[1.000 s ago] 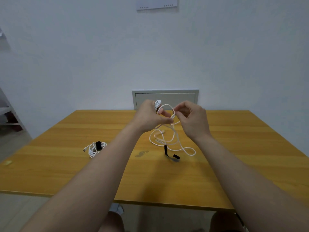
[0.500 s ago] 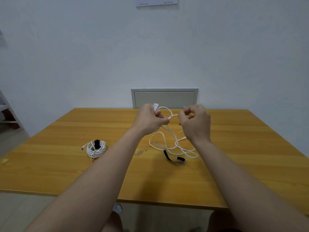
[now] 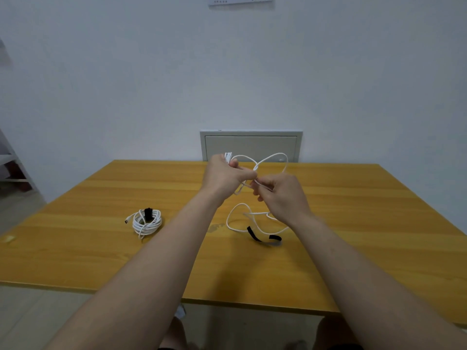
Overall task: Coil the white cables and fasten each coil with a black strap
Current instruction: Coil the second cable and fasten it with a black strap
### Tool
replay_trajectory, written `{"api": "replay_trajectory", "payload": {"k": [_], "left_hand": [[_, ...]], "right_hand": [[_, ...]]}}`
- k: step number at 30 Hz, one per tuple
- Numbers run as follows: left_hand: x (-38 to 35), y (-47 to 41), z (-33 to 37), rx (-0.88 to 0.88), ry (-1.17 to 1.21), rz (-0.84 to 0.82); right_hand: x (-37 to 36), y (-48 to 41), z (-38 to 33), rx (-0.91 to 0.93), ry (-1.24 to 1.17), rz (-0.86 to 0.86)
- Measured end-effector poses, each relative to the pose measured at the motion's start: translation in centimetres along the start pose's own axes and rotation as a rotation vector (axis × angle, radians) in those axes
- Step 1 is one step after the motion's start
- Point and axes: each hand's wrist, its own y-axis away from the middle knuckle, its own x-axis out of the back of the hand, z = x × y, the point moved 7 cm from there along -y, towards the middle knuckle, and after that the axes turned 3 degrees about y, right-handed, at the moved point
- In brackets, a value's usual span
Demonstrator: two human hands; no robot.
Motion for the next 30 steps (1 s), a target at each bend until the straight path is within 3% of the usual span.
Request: {"api": "replay_trajectory", "payload": {"k": [5, 8, 11, 15, 18, 21, 25, 30], "left_hand": [[-0.1, 0.1, -0.1, 0.036, 0.049, 0.086], [0.9, -0.2, -0.3, 0.059, 0.140, 0.202], [2.2, -0.7, -1.0, 0.082, 0.204, 0.274], [1.5, -0.4, -1.7, 0.114, 0.164, 0.180], [0.5, -0.2, -1.5, 0.085, 0.145, 0.074], [0.3, 0.0, -1.0, 0.041, 0.086, 0.040], [0.2, 0.4, -0.5, 0.016, 0.075, -0.017], [0.1, 0.5, -0.7, -0.008, 0.058, -0.095]], "right_hand": [[0.5, 0.5, -1.1, 0.242, 0.144, 0.035], [0.6, 0.9, -1.3, 0.285, 0.185, -0.012], [0.4, 0.7, 0.5, 0.106, 0.293, -0.156], [-0.3, 0.4, 1.9, -0.182, 0.411, -0.345], [-1.2, 0.0, 1.1, -0.255, 0.174, -0.317], [-2.5, 0.1, 0.2, -0.303, -0.026, -0.426], [-3.2, 0.6, -0.5, -0.481, -0.520, -0.499], [-2.6, 0.5, 0.5, -0.544, -0.584, -0.383]]}}
